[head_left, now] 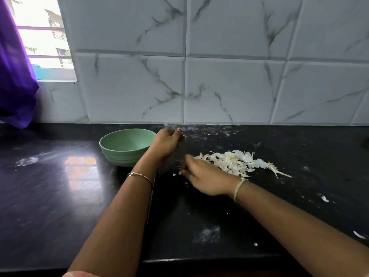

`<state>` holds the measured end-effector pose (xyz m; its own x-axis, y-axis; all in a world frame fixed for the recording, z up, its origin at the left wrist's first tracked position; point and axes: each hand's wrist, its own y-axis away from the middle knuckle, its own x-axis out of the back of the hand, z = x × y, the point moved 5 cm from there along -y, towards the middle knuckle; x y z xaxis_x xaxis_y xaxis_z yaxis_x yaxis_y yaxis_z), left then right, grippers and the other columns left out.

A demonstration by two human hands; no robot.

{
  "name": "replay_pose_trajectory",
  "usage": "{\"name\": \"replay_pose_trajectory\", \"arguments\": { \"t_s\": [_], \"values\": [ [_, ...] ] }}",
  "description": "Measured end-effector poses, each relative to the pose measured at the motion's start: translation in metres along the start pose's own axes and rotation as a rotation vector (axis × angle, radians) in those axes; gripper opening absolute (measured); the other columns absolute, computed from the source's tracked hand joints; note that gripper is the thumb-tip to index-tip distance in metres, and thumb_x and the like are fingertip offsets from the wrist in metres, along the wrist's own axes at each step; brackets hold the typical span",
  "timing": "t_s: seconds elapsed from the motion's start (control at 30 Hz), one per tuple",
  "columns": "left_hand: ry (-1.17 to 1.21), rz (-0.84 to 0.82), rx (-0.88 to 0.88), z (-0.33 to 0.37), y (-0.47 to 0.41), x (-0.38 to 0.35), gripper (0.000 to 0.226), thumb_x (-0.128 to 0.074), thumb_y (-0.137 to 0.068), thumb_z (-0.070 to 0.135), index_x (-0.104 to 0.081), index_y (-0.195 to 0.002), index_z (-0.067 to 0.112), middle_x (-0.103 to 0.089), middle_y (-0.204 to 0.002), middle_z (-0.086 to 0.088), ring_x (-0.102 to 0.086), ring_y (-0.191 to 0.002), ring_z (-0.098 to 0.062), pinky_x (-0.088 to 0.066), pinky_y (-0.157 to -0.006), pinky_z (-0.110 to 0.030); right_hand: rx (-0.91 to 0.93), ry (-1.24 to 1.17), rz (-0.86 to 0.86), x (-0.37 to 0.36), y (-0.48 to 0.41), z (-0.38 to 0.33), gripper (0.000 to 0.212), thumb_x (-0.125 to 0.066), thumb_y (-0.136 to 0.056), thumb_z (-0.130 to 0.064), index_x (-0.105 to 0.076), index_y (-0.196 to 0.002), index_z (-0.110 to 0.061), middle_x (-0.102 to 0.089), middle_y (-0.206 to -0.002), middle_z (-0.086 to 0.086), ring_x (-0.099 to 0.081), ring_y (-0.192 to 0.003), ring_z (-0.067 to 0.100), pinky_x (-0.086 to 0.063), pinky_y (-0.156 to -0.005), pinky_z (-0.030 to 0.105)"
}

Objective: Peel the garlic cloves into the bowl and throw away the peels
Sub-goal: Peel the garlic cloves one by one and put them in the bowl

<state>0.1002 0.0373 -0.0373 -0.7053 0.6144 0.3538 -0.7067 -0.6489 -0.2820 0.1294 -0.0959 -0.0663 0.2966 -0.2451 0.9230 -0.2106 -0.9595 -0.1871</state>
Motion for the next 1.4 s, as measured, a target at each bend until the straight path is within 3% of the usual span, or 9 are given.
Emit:
{"name": "replay_pose_trajectory", "arguments": {
  "t_s": [0.17, 0.3, 0.4, 0.6, 0.7, 0.83, 1.0, 1.17, 1.4],
  "values": [
    [-0.092, 0.111, -0.133, 0.006, -0.002, 0.006, 0.012, -0.07, -0.088, 0.025, -0.069, -0.077, 0.021, -0.067, -0.071, 0.002, -0.06, -0.07, -0.015, -0.05, -0.077, -0.032, 0.066, -0.147, -0.013, -0.024, -0.035, -0.017, 0.024, -0.043, -0.101, -0.013, -0.047, -0.117, 0.005, -0.056, -0.116, 0.026, -0.055, -0.106, 0.035, -0.041, -0.095, 0.049],
    [-0.147, 0.098, -0.16, 0.005, 0.002, 0.007, 0.012, -0.078, -0.081, 0.019, -0.068, -0.075, 0.022, -0.07, -0.077, 0.002, -0.066, -0.077, -0.013, -0.052, -0.081, -0.027, -0.074, -0.29, 0.039, -0.018, -0.044, 0.0, 0.024, -0.044, -0.097, -0.003, -0.047, -0.119, 0.006, -0.055, -0.12, 0.022, -0.052, -0.108, 0.025, -0.041, -0.099, 0.04],
    [-0.192, 0.096, -0.164, 0.003, 0.003, 0.007, 0.01, -0.077, -0.08, 0.018, -0.068, -0.076, 0.02, -0.071, -0.078, 0.0, -0.065, -0.073, -0.011, -0.052, -0.075, -0.025, -0.206, -0.261, 0.049, -0.011, -0.044, 0.024, 0.017, -0.044, -0.101, -0.011, -0.045, -0.11, 0.003, -0.056, -0.121, 0.018, -0.054, -0.108, 0.025, -0.04, -0.089, 0.028],
    [-0.266, 0.081, -0.205, 0.007, 0.009, -0.004, 0.018, -0.079, -0.076, 0.012, -0.062, -0.081, 0.018, -0.063, -0.074, 0.011, -0.054, -0.063, 0.006, -0.037, -0.059, -0.001, -0.351, -0.157, 0.295, 0.034, -0.025, 0.057, 0.01, -0.05, -0.1, -0.019, -0.055, -0.105, -0.012, -0.066, -0.112, 0.008, -0.061, -0.104, 0.024, -0.045, -0.082, 0.032],
    [-0.313, 0.068, -0.215, 0.006, 0.01, -0.006, 0.019, -0.075, -0.079, 0.008, -0.059, -0.081, 0.019, -0.063, -0.075, 0.011, -0.055, -0.065, 0.002, -0.04, -0.063, -0.009, -0.345, -0.232, 0.427, 0.066, -0.012, 0.059, 0.008, -0.061, -0.093, -0.014, -0.063, -0.09, -0.021, -0.072, -0.09, -0.003, -0.065, -0.08, 0.012, -0.053, -0.073, 0.033],
    [-0.293, -0.025, -0.175, -0.001, 0.01, -0.011, 0.015, -0.055, -0.091, 0.001, -0.063, -0.093, 0.013, -0.07, -0.074, 0.009, -0.063, -0.063, -0.005, -0.053, -0.075, -0.024, -0.351, -0.352, 0.269, 0.083, 0.001, 0.062, 0.013, -0.072, -0.083, -0.002, -0.073, -0.084, -0.014, -0.069, -0.072, -0.002, -0.06, -0.062, 0.005, -0.052, -0.06, 0.023],
    [-0.382, -0.122, -0.091, -0.01, 0.009, -0.017, 0.038, -0.044, -0.101, 0.043, -0.07, -0.088, 0.018, -0.075, -0.084, 0.005, -0.069, -0.076, -0.014, -0.055, -0.084, -0.035, -0.371, -0.515, 0.112, 0.089, 0.008, 0.055, 0.011, -0.075, -0.08, 0.002, -0.071, -0.09, 0.0, -0.07, -0.074, 0.009, -0.065, -0.062, 0.013, -0.056, -0.059, 0.02],
    [-0.381, -0.15, -0.074, -0.012, 0.012, -0.019, 0.048, -0.036, -0.102, 0.046, -0.071, -0.101, 0.013, -0.074, -0.095, 0.0, -0.068, -0.088, -0.022, -0.053, -0.088, -0.038, -0.28, -0.395, 0.087, 0.113, 0.006, 0.03, 0.008, -0.076, -0.08, -0.003, -0.073, -0.087, -0.005, -0.071, -0.071, 0.002, -0.064, -0.061, 0.007, -0.051, -0.057, 0.018],
    [-0.541, -0.027, -0.185, -0.009, 0.013, -0.015, 0.01, -0.068, -0.087, 0.02, -0.072, -0.096, 0.018, -0.069, -0.09, 0.0, -0.062, -0.083, -0.017, -0.047, -0.079, -0.026, -0.055, 0.177, 0.073, 0.079, 0.006, -0.012, 0.009, -0.072, -0.086, -0.013, -0.073, -0.094, -0.017, -0.073, -0.096, -0.002, -0.066, -0.09, 0.012, -0.052, -0.086, 0.027]
  ]
}}
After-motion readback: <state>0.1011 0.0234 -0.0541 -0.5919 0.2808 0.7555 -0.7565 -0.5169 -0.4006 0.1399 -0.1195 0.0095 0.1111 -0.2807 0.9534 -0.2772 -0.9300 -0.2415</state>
